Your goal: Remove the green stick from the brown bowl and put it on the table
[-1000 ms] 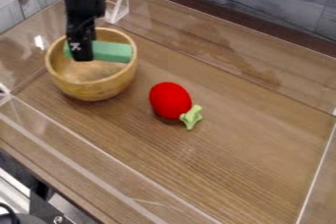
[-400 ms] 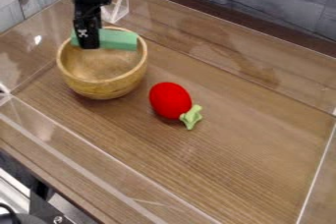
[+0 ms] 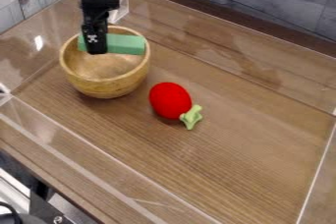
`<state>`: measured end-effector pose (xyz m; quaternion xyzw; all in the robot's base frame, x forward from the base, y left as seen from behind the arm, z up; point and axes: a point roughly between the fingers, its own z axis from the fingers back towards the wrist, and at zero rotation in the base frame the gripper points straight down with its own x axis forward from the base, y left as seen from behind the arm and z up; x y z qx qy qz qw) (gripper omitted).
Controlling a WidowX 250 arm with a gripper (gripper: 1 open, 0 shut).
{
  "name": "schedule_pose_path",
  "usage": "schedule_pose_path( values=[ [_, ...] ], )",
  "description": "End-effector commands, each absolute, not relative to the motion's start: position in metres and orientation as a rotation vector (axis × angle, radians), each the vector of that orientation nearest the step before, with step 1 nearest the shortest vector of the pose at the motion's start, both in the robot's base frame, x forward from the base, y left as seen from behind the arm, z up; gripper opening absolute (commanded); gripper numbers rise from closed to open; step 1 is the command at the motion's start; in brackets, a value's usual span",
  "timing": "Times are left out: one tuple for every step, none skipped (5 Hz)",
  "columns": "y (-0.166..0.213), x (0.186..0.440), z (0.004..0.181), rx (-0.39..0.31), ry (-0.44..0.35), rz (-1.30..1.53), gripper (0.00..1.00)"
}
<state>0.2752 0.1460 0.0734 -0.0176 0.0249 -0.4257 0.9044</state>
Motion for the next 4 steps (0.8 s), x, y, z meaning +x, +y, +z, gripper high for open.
schedule_pose_path(
  values=[
    [0.143, 0.285, 0.082, 0.013, 0.013, -0.840, 0.00],
    [0.141, 0.283, 0.090, 0.010, 0.017, -0.805, 0.00],
    [0.139, 0.281, 0.099, 0.008, 0.019, -0.768, 0.00],
    [0.138, 0.283, 0.096, 0.007, 0.021, -0.802, 0.00]
  ],
)
